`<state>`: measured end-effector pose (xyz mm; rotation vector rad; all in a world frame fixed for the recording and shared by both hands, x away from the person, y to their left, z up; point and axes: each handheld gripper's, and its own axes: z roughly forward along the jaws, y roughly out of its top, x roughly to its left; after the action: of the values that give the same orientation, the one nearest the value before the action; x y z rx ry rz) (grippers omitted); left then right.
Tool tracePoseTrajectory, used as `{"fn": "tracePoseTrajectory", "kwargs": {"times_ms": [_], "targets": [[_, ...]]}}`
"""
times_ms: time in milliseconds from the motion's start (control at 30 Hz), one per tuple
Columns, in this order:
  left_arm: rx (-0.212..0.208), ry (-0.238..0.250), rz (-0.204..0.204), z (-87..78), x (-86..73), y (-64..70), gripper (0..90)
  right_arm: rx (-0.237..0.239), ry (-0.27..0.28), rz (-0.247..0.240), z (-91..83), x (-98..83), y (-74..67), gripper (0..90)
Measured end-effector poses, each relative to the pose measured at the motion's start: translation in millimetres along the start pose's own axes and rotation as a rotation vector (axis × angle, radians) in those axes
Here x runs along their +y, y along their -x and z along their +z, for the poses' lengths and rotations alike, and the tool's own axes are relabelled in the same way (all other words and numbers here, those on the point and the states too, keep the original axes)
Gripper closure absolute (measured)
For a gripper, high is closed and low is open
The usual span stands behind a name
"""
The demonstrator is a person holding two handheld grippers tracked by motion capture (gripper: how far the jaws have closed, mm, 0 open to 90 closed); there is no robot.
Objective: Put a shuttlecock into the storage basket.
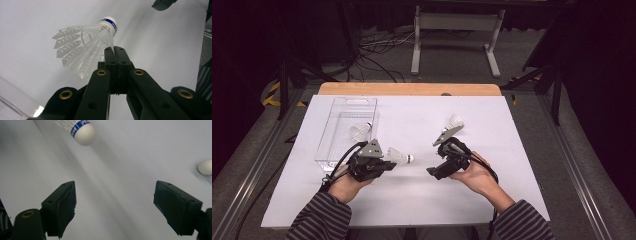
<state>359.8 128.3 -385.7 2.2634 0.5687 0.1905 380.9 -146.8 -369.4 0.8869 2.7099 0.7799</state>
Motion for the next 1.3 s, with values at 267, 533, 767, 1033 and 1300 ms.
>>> {"fn": "tracePoseTrajectory", "kwargs": {"times_ms": [267,533,767,1033,1300], "targets": [[0.004,0.004,-0.006,-3.7,-2.4,-1.8,90.0,-0.030,0.025,0.027,-5.1,-9.9,1.4,17.7],[0.009,0.007,-0.015,-8.4,-4.9,-3.8,90.0,-0.073,0.085,0.065,-12.8,-24.7,5.4,17.0],[0.012,0.011,-0.025,-12.7,-7.2,-4.9,90.0,-0.084,0.112,0.096,-17.3,-37.1,9.2,16.7],[0.019,0.020,-0.035,-19.2,-9.9,-7.1,90.0,-0.101,0.160,0.157,-22.5,-54.7,15.2,16.5],[0.029,0.027,-0.048,-26.1,-12.4,-9.7,90.0,-0.122,0.197,0.198,-25.3,-70.1,20.6,16.2]]}}
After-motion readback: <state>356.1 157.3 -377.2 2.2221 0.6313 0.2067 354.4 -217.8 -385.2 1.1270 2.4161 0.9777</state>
